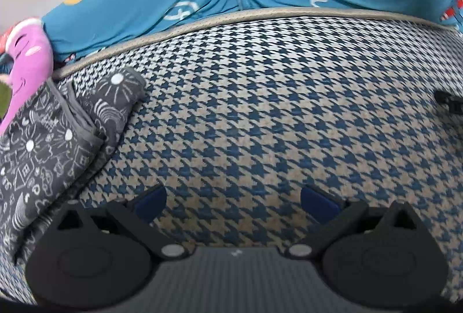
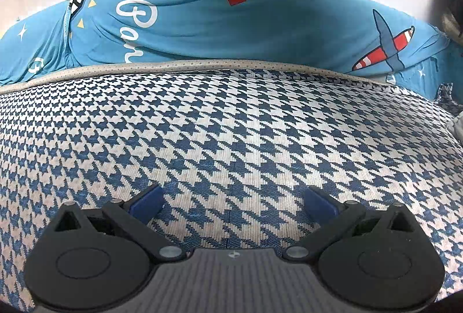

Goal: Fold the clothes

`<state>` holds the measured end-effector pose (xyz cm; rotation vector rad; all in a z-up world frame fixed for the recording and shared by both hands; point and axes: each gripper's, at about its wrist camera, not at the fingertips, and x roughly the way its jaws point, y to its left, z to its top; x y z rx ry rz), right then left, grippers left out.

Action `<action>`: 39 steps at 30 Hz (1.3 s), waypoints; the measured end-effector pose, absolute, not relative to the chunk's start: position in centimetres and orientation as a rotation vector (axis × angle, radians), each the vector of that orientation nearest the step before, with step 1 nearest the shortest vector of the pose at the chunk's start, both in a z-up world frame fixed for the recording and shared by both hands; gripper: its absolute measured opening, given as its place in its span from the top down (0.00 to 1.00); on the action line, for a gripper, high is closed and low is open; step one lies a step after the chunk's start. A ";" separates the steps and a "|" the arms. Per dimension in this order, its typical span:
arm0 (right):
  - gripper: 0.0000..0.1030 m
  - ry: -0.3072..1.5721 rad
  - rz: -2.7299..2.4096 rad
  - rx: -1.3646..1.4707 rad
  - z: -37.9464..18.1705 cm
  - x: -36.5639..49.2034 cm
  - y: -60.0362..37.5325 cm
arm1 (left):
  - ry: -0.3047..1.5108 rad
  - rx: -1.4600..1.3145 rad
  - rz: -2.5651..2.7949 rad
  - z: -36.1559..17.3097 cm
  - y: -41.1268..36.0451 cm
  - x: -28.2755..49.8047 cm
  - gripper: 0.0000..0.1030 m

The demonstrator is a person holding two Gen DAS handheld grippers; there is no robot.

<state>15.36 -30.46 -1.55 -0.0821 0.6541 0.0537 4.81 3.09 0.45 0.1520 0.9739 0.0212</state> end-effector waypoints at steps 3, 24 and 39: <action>0.00 0.654 0.054 -0.082 -1.6 15.3 -30.4 | 0.963 0.138 0.046 0.7 3.6 5.0 0.00; 0.00 0.654 0.054 -0.083 -1.8 15.6 -30.1 | 0.904 0.017 0.178 3.2 7.9 4.8 0.00; 0.00 0.654 0.054 -0.083 -1.8 15.6 -30.1 | 0.861 -0.049 0.249 4.6 10.7 4.1 0.00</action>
